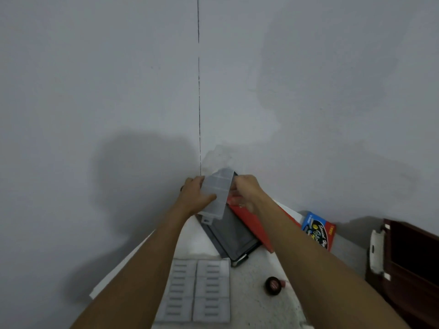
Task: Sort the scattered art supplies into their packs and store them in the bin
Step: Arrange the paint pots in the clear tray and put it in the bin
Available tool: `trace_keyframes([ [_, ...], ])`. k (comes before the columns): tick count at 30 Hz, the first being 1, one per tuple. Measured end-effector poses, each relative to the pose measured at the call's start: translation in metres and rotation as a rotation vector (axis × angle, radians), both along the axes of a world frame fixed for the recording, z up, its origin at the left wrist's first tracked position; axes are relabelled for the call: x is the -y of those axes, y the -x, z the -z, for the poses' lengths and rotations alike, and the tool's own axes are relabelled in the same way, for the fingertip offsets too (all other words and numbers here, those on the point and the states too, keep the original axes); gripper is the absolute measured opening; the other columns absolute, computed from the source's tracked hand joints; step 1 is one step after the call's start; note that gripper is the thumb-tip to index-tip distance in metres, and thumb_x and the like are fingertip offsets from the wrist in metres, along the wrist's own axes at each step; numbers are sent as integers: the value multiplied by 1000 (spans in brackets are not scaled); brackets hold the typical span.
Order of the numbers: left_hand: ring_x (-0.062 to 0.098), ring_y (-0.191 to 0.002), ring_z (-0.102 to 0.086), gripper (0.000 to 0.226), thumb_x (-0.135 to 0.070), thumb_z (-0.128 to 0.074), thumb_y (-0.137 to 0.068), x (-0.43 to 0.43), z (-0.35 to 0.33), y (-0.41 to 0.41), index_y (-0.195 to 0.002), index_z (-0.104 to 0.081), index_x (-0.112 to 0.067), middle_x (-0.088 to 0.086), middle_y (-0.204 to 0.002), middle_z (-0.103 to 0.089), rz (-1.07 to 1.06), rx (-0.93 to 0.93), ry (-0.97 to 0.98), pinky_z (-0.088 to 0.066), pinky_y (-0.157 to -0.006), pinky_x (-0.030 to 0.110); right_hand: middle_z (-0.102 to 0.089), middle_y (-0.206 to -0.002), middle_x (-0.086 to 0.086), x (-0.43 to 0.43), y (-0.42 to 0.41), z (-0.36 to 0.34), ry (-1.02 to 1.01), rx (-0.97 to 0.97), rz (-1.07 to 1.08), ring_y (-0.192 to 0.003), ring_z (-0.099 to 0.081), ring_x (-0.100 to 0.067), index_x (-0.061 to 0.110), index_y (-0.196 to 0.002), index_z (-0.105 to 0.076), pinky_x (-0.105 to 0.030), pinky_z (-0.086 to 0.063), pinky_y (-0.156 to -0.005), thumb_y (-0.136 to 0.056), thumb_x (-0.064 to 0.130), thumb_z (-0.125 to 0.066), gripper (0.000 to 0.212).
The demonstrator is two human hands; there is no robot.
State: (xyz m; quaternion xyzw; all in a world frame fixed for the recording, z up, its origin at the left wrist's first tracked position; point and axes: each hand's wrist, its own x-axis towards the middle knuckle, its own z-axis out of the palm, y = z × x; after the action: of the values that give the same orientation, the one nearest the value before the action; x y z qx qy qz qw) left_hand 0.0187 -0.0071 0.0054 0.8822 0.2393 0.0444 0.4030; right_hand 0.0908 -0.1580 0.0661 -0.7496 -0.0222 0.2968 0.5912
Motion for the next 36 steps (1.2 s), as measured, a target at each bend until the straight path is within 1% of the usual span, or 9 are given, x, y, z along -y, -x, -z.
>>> trace_keyframes([
  [3,25,-102,-61,82,-53,-68,-67,24,-29,5,-137,-49,-14,8,-123,-51,-17,123,57,-58,-85,47,-61,-74,-17,12,-1,-17,-25,43,29,-71,-62,-31,3,-78,-59,-47,-57,-67,-83,-3,-45,16],
  [6,19,-112,-53,89,-58,-79,-69,45,-50,6,-141,-42,-19,2,-129,-40,10,195,50,-52,-93,38,-61,-90,-18,29,-3,-32,-92,56,67,-77,-63,-32,0,-97,-54,-39,-59,-63,-93,1,-47,8],
  [8,15,-118,-44,101,-63,-81,-65,55,-55,7,-144,-37,-19,1,-132,-36,77,200,-15,-45,-97,33,-59,-103,-19,44,-1,-40,-129,48,98,-79,-65,-33,-2,-111,-52,-35,-58,-58,-96,9,-53,18],
  [14,18,-125,-40,107,-50,-86,-68,97,-63,14,-151,-28,-16,5,-134,-35,248,213,-78,-38,-96,25,-62,-109,-23,106,13,-49,-133,75,178,-75,-68,-37,8,-111,-50,-43,-61,-63,-98,22,-54,20],
  [18,17,-131,-36,106,-44,-82,-74,141,-73,19,-155,-19,-16,3,-142,-31,361,184,-76,-29,-95,20,-57,-112,-17,163,21,-54,-128,105,253,-78,-72,-39,20,-143,-31,-50,-61,-73,-99,25,-55,51],
  [23,19,-126,-45,100,-38,-82,-72,199,-92,29,-151,-22,-27,1,-140,-40,469,232,-30,-38,-101,29,-49,-126,-11,243,27,-70,-136,196,425,-85,-69,-30,29,-153,-17,-43,-60,-74,-99,23,-55,66],
  [26,21,-113,-56,92,-40,-79,-69,235,-103,38,-141,-23,-42,-1,-136,-47,519,261,44,-49,-97,38,-43,-129,-8,297,35,-78,-130,255,494,-90,-61,-24,21,-152,-26,-42,-58,-79,-98,17,-55,61],
  [30,19,-119,-51,81,-31,-80,-77,290,-118,47,-138,-27,-38,-1,-134,-49,597,282,97,-46,-97,34,-49,-140,-6,370,54,-85,-1,359,511,-120,-50,-24,15,-137,-51,-46,-50,-99,-97,23,-58,41],
  [36,14,-124,-49,53,-29,-77,-82,357,-130,55,-125,-48,-35,-3,-132,-54,689,235,277,-44,-97,32,-53,-135,-1,459,96,-84,282,643,440,-119,-52,-22,18,-133,-52,-38,-43,-103,-96,46,-56,46],
])
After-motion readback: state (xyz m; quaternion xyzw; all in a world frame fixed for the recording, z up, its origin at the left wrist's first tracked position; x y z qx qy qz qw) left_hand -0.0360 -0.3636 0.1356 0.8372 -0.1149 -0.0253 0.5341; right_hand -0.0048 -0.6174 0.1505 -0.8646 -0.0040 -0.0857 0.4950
